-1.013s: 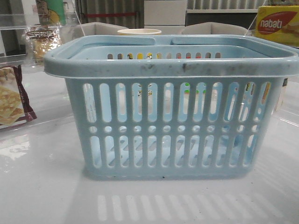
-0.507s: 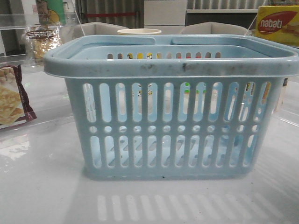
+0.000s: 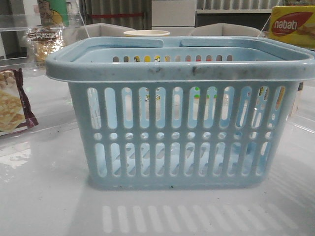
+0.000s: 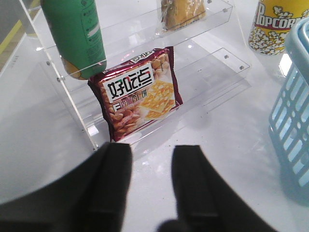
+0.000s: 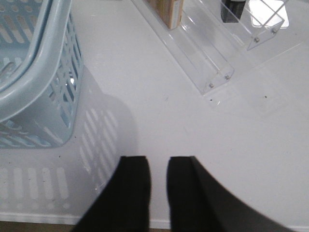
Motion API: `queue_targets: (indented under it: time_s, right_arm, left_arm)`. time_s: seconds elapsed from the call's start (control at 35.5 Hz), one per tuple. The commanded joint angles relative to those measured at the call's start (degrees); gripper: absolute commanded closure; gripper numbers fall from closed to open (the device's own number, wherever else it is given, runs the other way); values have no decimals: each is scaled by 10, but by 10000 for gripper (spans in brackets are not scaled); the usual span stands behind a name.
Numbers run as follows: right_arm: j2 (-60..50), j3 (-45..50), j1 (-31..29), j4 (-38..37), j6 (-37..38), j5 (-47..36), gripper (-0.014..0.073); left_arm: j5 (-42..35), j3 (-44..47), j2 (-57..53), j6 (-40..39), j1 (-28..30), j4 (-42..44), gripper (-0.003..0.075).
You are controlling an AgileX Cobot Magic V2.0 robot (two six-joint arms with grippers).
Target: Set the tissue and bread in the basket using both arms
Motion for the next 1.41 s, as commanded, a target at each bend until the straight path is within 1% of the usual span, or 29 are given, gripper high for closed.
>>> queue_targets:
  time_s: [0.0, 0.03, 0.08, 0.2, 0.31, 0.45, 0.62, 0.7, 0.87, 0.99, 1.1, 1.32, 1.35, 1.38]
  right_arm:
    - [4, -16, 0, -9, -2, -42, 97]
    - [4, -16, 0, -9, -2, -42, 78]
    - [4, -16, 0, -9, -2, -44, 75]
    - [15, -19, -1, -18, -1, -57, 75]
    - [66, -49, -20, -36, 19, -59, 75]
    - [152, -113, -60, -36, 19, -59, 75]
    - [284, -207, -92, -38, 16, -81, 75]
    - [347, -258, -92, -46, 10, -89, 75]
    - [466, -362, -92, -99, 9, -84, 75]
    - [530, -414, -92, -103, 9, -85, 75]
    - [580, -446, -92, -107, 9, -86, 75]
    - [658, -482, -92, -144, 9, -99, 77]
    - [664, -484, -93, -149, 9, -101, 84]
    - [667, -484, -93, -155, 9, -103, 109]
  left_arm:
    - [-49, -17, 14, 0, -7, -18, 163]
    - [-50, -17, 17, 0, -13, -19, 150]
    - [-53, -17, 21, 3, -37, -19, 155]
    - [-54, -17, 32, 20, -108, -18, 162]
    - [-54, -17, 40, 20, -174, -12, 162]
    - [-54, -17, 41, 20, -211, -12, 162]
    - [-54, -17, 41, 20, -216, -12, 162]
    - [-54, -17, 41, 20, -216, -12, 162]
    - [-54, -17, 41, 20, -216, -12, 162]
    - [-54, -17, 41, 20, -216, -12, 162]
    - [-54, -17, 41, 20, -216, -12, 162]
    - [-54, -17, 41, 20, -216, -12, 162]
    - [-54, -17, 41, 20, -216, -12, 162]
    - [-54, -17, 41, 20, -216, -12, 162]
